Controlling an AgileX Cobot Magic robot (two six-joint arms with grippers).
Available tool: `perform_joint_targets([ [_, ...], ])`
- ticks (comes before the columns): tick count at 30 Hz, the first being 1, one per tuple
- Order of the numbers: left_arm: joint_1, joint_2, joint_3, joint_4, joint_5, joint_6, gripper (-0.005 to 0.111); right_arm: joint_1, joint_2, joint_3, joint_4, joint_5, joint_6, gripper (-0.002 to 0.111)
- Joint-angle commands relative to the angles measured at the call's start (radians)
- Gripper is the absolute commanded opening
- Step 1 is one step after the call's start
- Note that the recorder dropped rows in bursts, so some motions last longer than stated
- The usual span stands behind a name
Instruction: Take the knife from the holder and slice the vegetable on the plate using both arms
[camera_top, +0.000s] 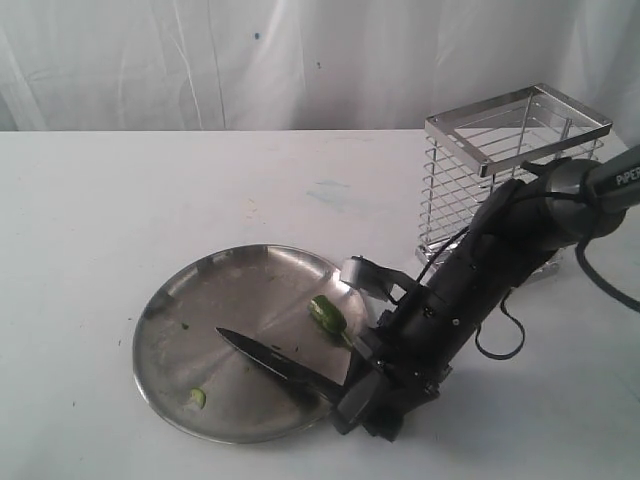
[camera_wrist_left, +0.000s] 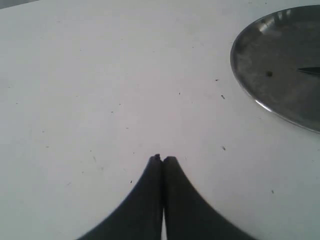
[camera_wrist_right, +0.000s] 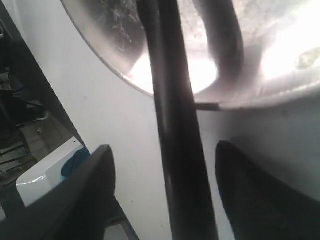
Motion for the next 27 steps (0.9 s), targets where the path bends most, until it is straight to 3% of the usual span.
perform_joint_targets([
  [1,-0.004,-0.005,0.003,-0.011,0.0,0.0,0.0,-0.002,0.047,0.006,-0.016,-0.027,-0.016,0.057],
  [3,-0.004,-0.005,0.003,-0.011,0.0,0.0,0.0,-0.002,0.059,0.006,-0.012,-0.032,-0.016,0.05],
  [6,-0.004,-0.005,0.003,-0.011,0.0,0.0,0.0,-0.002,0.072,0.006,-0.024,-0.032,-0.011,0.021],
  [7,-0.004,-0.005,0.003,-0.011,0.0,0.0,0.0,-0.002,0.078,0.006,-0.024,-0.028,-0.004,0.003],
  [8,-0.004,-0.005,0.003,-0.011,0.0,0.0,0.0,-0.002,0.081,0.006,-0.024,-0.023,-0.004,0.0],
  [14,-0.004,-0.005,0.003,-0.011,0.0,0.0,0.0,-0.002,0.031,0.006,-0.011,0.007,-0.004,0.0],
  [27,-0.004,-0.005,0.003,-0.011,0.0,0.0,0.0,-0.002,-0.54,0.111,-0.022,0.007,0.022,0.0],
])
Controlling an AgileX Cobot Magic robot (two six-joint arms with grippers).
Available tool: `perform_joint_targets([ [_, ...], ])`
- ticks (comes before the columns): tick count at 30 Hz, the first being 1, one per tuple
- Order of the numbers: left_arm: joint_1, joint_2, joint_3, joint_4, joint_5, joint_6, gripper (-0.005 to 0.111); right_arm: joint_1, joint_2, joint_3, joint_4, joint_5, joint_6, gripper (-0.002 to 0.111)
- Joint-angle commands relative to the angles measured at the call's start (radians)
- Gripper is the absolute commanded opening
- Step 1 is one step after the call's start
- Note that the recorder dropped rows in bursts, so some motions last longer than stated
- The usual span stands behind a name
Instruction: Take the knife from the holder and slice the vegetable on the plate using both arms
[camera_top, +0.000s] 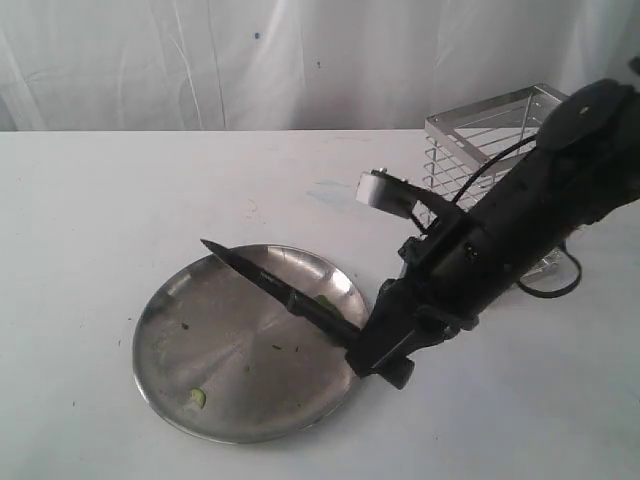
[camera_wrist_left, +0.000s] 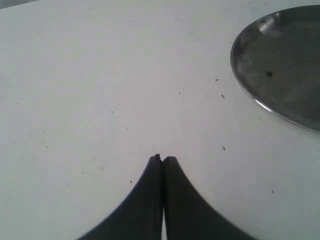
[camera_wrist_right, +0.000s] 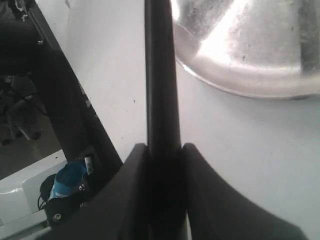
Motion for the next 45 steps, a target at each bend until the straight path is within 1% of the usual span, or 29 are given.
perform_joint_targets([
  [1,-0.004,-0.005,0.003,-0.011,-0.001,0.0,0.0,-0.002,-0.166,0.049,-0.016,0.011,0.008,0.0],
  [3,-0.004,-0.005,0.003,-0.013,-0.034,-0.008,0.0,-0.002,-0.24,0.069,-0.03,0.011,0.008,0.0],
  [4,-0.005,-0.005,0.003,-0.049,-0.075,-0.052,0.0,-0.002,-0.273,0.081,-0.041,0.011,0.008,0.0],
  [7,-0.005,-0.005,0.003,-0.388,-0.169,-0.277,0.0,-0.002,-0.345,0.117,-0.114,-0.07,0.03,0.0],
  [8,-0.005,-0.005,0.003,-0.443,-0.182,-0.317,0.0,-0.002,-0.36,0.13,-0.154,-0.117,0.055,0.0],
  [10,-0.005,-0.005,0.003,-0.488,-0.175,-0.341,0.0,-0.002,-0.37,0.16,-0.248,-0.223,0.131,0.0],
  [12,-0.005,-0.005,0.003,-0.486,-0.167,-0.341,0.0,-0.002,-0.365,0.188,-0.351,-0.31,0.262,0.0],
  [14,-0.005,-0.005,0.003,-0.484,-0.224,-0.339,0.0,-0.002,-0.361,0.199,-0.39,-0.33,0.339,0.0],
  [15,-0.005,-0.005,0.003,-0.481,-0.304,-0.337,0.0,-0.002,-0.361,0.199,-0.392,-0.332,0.339,0.0],
  [17,-0.005,-0.005,0.003,-0.481,-0.529,-0.342,0.0,-0.002,-0.378,0.197,-0.378,-0.346,0.339,0.0],
  [19,-0.005,-0.005,0.003,-0.481,-0.841,-0.39,0.0,-0.002,-0.403,0.197,-0.377,-0.371,0.339,0.0],
  [20,-0.005,-0.005,-0.001,-0.485,-0.942,-0.433,0.0,-0.002,-0.42,0.197,-0.377,-0.382,0.339,0.0],
  [21,-0.005,0.003,-0.037,-0.485,-1.019,-0.476,0.0,-0.002,-0.436,0.197,-0.379,-0.391,0.339,0.0],
  [22,-0.005,0.028,-0.093,-0.476,-1.017,-0.505,0.0,-0.002,-0.449,0.197,-0.379,-0.4,0.339,0.0],
  [23,-0.005,0.064,-0.148,-0.442,-0.963,-0.517,0.0,-0.002,-0.464,0.197,-0.375,-0.409,0.339,0.0],
  [24,-0.005,0.111,-0.227,-0.362,-0.88,-0.519,0.0,-0.002,-0.477,0.197,-0.368,-0.416,0.339,0.0],
  [26,-0.005,0.242,-0.394,-0.101,-0.703,-0.55,0.0,-0.002,-0.492,0.197,-0.365,-0.418,0.339,0.0],
  [27,-0.005,0.306,-0.472,0.066,-0.646,-0.609,0.0,-0.002,-0.494,0.197,-0.365,-0.416,0.339,0.0],
  [29,-0.005,0.469,-0.6,0.408,-0.557,-0.83,0.0,-0.002,-0.494,0.197,-0.37,-0.419,0.339,0.0],
  [32,-0.005,0.704,-0.724,0.78,-0.447,-1.025,0.0,-0.002,-0.494,0.197,-0.372,-0.441,0.339,0.0],
  [36,-0.005,0.992,-0.811,1.031,-0.197,-1.017,0.0,-0.002,-0.494,0.197,-0.387,-0.443,0.339,0.0],
  [37,-0.005,1.051,-0.827,1.041,-0.107,-0.974,0.0,-0.002,-0.494,0.197,-0.387,-0.443,0.339,0.0],
  [39,-0.007,1.138,-0.851,0.976,0.074,-0.841,0.0,-0.002,-0.494,0.199,-0.388,-0.447,0.339,0.0],
  [40,-0.008,1.184,-0.863,0.872,0.198,-0.715,0.0,-0.002,-0.494,0.199,-0.388,-0.452,0.339,0.0],
  [41,-0.01,1.214,-0.878,0.771,0.266,-0.617,0.0,-0.002,-0.494,0.199,-0.388,-0.457,0.339,0.0],
  [42,-0.014,1.237,-0.892,0.639,0.32,-0.5,0.0,-0.002,-0.494,0.199,-0.39,-0.466,0.339,0.0],
  [43,-0.019,1.27,-0.916,0.412,0.347,-0.356,0.0,-0.002,-0.494,0.199,-0.392,-0.475,0.339,0.0],
  [44,-0.033,1.29,-0.931,0.231,0.362,-0.165,0.0,-0.002,-0.494,0.199,-0.392,-0.48,0.339,0.0],
  [45,-0.052,1.31,-0.946,-0.014,0.384,0.009,0.0,-0.002,-0.494,0.199,-0.392,-0.482,0.343,0.0],
])
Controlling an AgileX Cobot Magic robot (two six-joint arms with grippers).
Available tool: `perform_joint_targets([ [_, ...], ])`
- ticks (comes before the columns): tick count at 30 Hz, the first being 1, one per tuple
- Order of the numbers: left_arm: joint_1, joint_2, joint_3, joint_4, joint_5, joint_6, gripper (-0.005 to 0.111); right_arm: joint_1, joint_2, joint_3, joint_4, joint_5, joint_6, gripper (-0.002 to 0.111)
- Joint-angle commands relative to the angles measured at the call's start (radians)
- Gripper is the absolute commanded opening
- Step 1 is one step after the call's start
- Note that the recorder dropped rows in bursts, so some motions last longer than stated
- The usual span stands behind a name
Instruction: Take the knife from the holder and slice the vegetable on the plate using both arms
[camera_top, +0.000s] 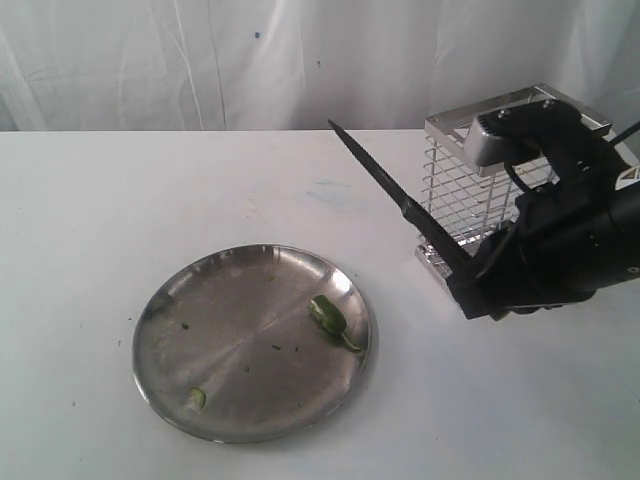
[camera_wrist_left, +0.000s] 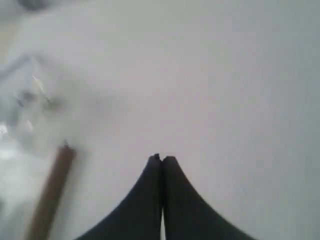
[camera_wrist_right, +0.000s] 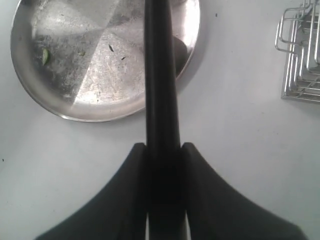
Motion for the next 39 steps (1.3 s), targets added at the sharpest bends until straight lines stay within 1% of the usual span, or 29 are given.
perform_joint_targets([
  [1,-0.086,0.092,-0.076,-0.896,0.197,0.797,0.0,-0.002,-0.008,0.003,-0.019,-0.035,0.025,0.0],
  [2,-0.111,0.111,-0.079,-1.076,0.23,0.917,0.0,-0.002,-0.008,0.003,-0.044,-0.047,0.057,0.0],
  [3,-0.14,0.126,-0.075,-1.174,0.246,0.989,0.0,-0.002,-0.008,0.003,-0.076,-0.068,0.118,0.0],
  [4,-0.187,0.148,-0.065,-1.259,0.239,1.004,0.0,-0.002,-0.008,0.003,-0.112,-0.098,0.187,0.0],
  [5,-0.219,0.164,-0.053,-1.286,0.209,0.98,0.0,-0.002,-0.008,0.003,-0.145,-0.126,0.238,0.0],
  [6,-0.262,0.181,-0.039,-1.3,0.15,0.935,0.0,-0.002,-0.008,0.003,-0.191,-0.167,0.305,0.0],
  [8,-0.345,0.214,-0.012,-1.3,0.008,0.781,0.0,-0.002,-0.008,0.003,-0.225,-0.196,0.36,0.0],
  [10,-0.443,0.254,0.002,-1.3,-0.151,0.658,0.0,-0.002,-0.008,0.003,-0.23,-0.179,0.352,0.0],
  [12,-0.533,0.298,0.002,-1.3,-0.315,0.584,0.0,-0.002,-0.008,0.003,-0.23,-0.151,0.335,0.0],
  [13,-0.572,0.319,0.002,-1.3,-0.393,0.562,0.0,-0.002,-0.008,0.003,-0.233,-0.149,0.331,0.0],
  [15,-0.626,0.36,-0.016,-1.3,-0.479,0.542,0.0,-0.002,-0.008,0.003,-0.237,-0.153,0.331,0.0],
  [16,-0.642,0.385,-0.032,-1.3,-0.496,0.535,0.0,-0.002,-0.008,0.003,-0.242,-0.153,0.331,0.0],
  [18,-0.652,0.43,-0.059,-1.3,-0.496,0.503,0.0,-0.002,-0.008,0.003,-0.25,-0.149,0.331,0.0],
  [20,-0.652,0.479,-0.079,-1.312,-0.505,0.408,0.0,-0.002,-0.008,0.003,-0.254,-0.142,0.331,0.0],
  [22,-0.65,0.518,-0.091,-1.312,-0.543,0.322,0.0,-0.002,-0.008,0.003,-0.254,-0.137,0.331,0.0],
  [24,-0.65,0.555,-0.113,-1.325,-0.571,0.275,0.0,-0.002,-0.008,0.003,-0.254,-0.135,0.331,0.0],
  [27,-0.65,0.589,-0.156,-1.34,-0.63,0.267,0.0,-0.002,-0.008,0.003,-0.254,-0.136,0.331,0.0],
  [29,-0.65,0.597,-0.192,-1.33,-0.652,0.325,0.0,-0.002,-0.008,0.003,-0.257,-0.136,0.329,0.0],
  [31,-0.642,0.597,-0.242,-1.302,-0.611,0.508,0.0,-0.002,-0.008,0.003,-0.26,-0.139,0.328,0.0],
  [33,-0.628,0.599,-0.31,-1.282,-0.496,0.695,0.0,-0.002,-0.008,0.003,-0.26,-0.141,0.328,0.0],
  [34,-0.612,0.599,-0.351,-1.27,-0.417,0.775,0.0,-0.002,-0.008,0.003,-0.26,-0.141,0.328,0.0],
  [35,-0.591,0.603,-0.393,-1.237,-0.328,0.797,0.0,-0.002,-0.008,0.003,-0.257,-0.141,0.328,0.0],
  [36,-0.572,0.608,-0.437,-1.194,-0.253,0.77,0.0,-0.002,-0.008,0.003,-0.257,-0.141,0.328,0.0],
  [37,-0.524,0.632,-0.54,-0.976,-0.028,0.546,0.0,-0.002,-0.008,0.003,-0.257,-0.141,0.328,0.0],
  [38,-0.511,0.646,-0.582,-0.848,0.079,0.4,0.0,-0.002,-0.008,0.003,-0.257,-0.141,0.328,0.0],
  [39,-0.507,0.688,-0.682,-0.513,0.374,0.225,0.0,-0.002,-0.008,0.003,-0.257,-0.141,0.328,0.0],
])
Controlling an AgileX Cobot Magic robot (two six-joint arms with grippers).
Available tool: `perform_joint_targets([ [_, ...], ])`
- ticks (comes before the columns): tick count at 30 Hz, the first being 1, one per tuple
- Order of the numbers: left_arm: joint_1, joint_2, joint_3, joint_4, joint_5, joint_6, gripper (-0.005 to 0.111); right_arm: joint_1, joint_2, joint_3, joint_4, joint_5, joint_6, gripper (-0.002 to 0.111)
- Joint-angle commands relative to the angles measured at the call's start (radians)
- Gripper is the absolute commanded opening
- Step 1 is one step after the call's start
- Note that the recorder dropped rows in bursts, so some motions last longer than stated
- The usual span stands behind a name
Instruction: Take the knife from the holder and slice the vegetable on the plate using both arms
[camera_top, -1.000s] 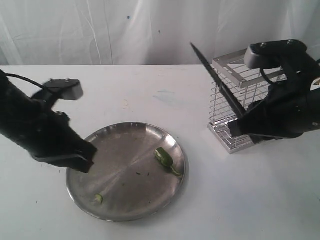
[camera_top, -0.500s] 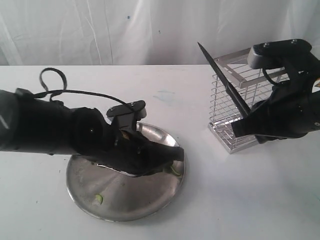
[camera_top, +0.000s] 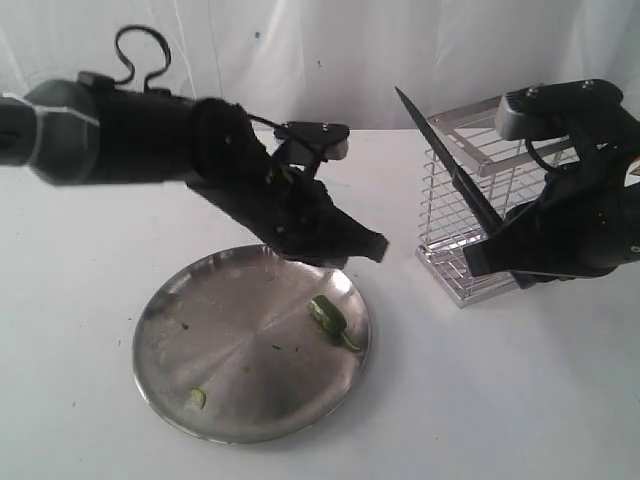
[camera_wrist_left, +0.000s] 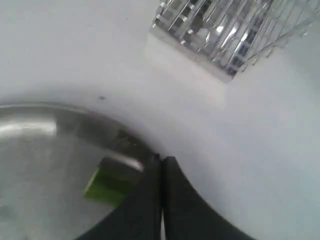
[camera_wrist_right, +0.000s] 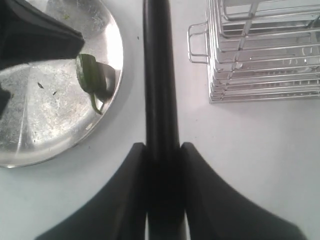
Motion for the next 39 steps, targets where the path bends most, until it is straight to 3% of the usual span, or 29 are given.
perform_joint_targets([
  [1,0.048,0.093,-0.24,0.697,0.724,-0.415,0.0,-0.002,-0.008,0.003,-0.001,-0.011,-0.004,0.0],
  [2,0.046,0.122,-0.296,0.802,0.901,-0.37,0.0,-0.002,-0.008,0.003,-0.001,-0.011,-0.004,0.0],
  [3,0.046,0.123,-0.312,0.78,0.907,-0.337,0.0,-0.002,-0.008,0.003,-0.001,-0.011,-0.004,0.0],
  [4,0.046,0.119,-0.326,0.641,0.907,-0.285,0.0,-0.002,-0.008,0.003,-0.001,-0.011,-0.004,0.0],
  [5,0.046,0.117,-0.33,0.544,0.893,-0.261,0.0,-0.002,-0.008,0.003,-0.001,-0.011,-0.004,0.0],
  [7,0.046,0.122,-0.334,0.248,0.723,-0.227,0.0,-0.002,-0.008,0.003,-0.003,-0.005,-0.004,0.0],
  [10,0.031,0.157,-0.331,0.19,0.651,-0.307,0.001,-0.002,-0.008,0.003,-0.039,-0.005,-0.004,0.0],
  [12,0.008,0.184,-0.32,0.181,0.669,-0.335,0.012,-0.002,-0.008,0.003,-0.044,-0.005,0.008,0.0],
  [17,-0.046,0.23,-0.318,0.178,0.604,-0.34,0.056,-0.002,-0.008,0.003,-0.044,0.004,0.007,0.0],
  [20,-0.055,0.23,-0.318,0.17,0.566,-0.37,0.068,-0.002,-0.008,0.003,-0.044,0.007,0.007,0.0],
  [27,-0.055,0.25,-0.318,0.2,0.496,-0.7,0.07,-0.002,-0.008,0.003,-0.044,0.032,0.007,0.0],
  [36,-0.055,0.306,-0.318,0.223,0.39,-0.812,0.069,-0.002,-0.04,0.003,-0.051,0.05,0.005,0.0],
  [39,-0.055,0.313,-0.318,0.272,0.388,-0.866,0.062,-0.002,-0.062,0.003,-0.051,0.05,0.005,0.0],
])
